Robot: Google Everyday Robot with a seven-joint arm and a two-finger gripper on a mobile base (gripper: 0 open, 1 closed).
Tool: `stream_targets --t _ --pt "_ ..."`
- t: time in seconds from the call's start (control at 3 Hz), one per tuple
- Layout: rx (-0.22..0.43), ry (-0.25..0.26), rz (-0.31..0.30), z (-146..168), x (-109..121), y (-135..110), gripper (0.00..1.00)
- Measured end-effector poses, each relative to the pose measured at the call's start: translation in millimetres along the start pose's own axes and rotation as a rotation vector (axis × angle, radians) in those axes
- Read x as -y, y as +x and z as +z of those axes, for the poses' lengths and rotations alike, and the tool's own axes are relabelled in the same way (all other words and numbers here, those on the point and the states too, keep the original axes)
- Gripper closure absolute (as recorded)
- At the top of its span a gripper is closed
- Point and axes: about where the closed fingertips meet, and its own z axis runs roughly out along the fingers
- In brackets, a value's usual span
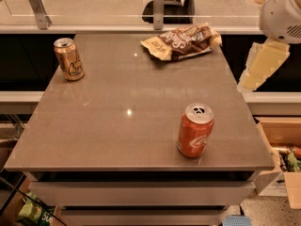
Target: Move brown chip bag near orange can
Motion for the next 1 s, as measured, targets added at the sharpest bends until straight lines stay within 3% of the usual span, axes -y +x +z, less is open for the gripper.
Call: stream_targets --t 0.67,1.0 --pt "-0.106 -0.009 -0.006 19.9 34.2 15.7 0.00" --pt "-0.100 0.009 -0.030 32.3 49.1 19.8 0.00"
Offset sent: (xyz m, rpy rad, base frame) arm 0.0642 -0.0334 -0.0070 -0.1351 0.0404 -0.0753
